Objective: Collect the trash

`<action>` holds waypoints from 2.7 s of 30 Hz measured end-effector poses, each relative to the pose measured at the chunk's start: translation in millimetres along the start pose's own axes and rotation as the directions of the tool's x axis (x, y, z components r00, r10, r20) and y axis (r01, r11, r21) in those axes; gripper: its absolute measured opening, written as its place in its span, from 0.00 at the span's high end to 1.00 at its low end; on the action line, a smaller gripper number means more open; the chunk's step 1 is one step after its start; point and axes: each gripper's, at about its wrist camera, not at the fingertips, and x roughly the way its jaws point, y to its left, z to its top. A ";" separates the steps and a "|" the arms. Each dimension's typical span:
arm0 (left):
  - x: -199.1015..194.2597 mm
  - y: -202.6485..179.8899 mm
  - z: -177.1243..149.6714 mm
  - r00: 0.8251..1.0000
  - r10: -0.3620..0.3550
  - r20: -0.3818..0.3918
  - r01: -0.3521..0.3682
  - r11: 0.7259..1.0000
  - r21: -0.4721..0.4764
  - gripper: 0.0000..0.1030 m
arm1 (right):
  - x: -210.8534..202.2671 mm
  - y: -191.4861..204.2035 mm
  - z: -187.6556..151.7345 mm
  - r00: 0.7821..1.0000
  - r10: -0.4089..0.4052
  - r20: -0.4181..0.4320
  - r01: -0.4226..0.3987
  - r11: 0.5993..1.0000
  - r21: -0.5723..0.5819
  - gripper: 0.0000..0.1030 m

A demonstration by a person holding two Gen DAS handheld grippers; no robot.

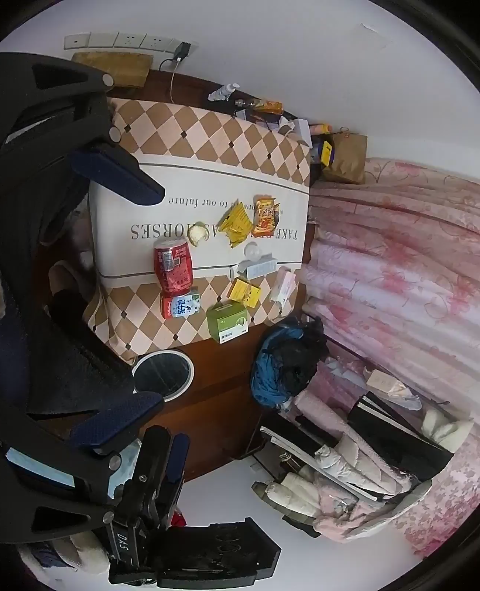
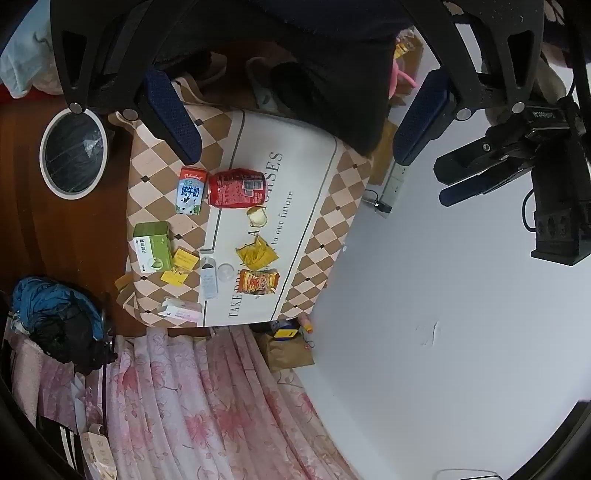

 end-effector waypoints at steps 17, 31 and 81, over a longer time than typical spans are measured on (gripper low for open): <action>3.9 1.0 -0.3 0.999 -0.033 -0.013 0.033 0.999 -0.020 0.00 | 1.4 -5.8 -4.6 1.000 0.027 -0.003 -0.027 1.000 0.007 0.00; 7.4 4.7 -1.1 0.999 -0.042 -0.008 0.042 0.999 -0.020 0.00 | 9.8 -3.7 0.5 1.000 0.024 -0.008 -0.024 1.000 0.004 0.00; 2.8 3.9 -1.4 0.999 -0.054 -0.008 0.054 0.998 -0.025 0.00 | 13.4 2.5 0.1 1.000 0.029 -0.011 -0.029 0.999 -0.018 0.00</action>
